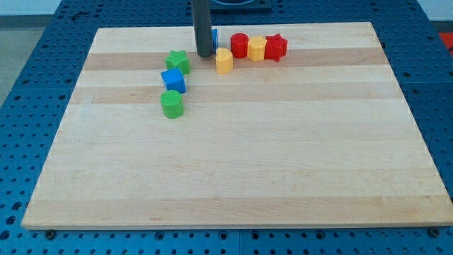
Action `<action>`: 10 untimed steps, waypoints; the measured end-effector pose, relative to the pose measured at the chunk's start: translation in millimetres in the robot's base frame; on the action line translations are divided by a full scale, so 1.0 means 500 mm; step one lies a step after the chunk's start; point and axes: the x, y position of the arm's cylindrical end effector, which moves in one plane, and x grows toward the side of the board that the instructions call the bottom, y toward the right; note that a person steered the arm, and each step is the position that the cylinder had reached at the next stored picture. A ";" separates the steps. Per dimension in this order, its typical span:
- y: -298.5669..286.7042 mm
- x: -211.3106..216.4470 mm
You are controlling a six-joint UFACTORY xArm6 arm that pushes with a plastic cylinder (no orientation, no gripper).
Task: Push the blue triangle closer to the red circle
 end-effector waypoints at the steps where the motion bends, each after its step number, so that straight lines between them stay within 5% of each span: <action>1: -0.040 -0.005; 6: -0.013 -0.128; 10: 0.085 -0.116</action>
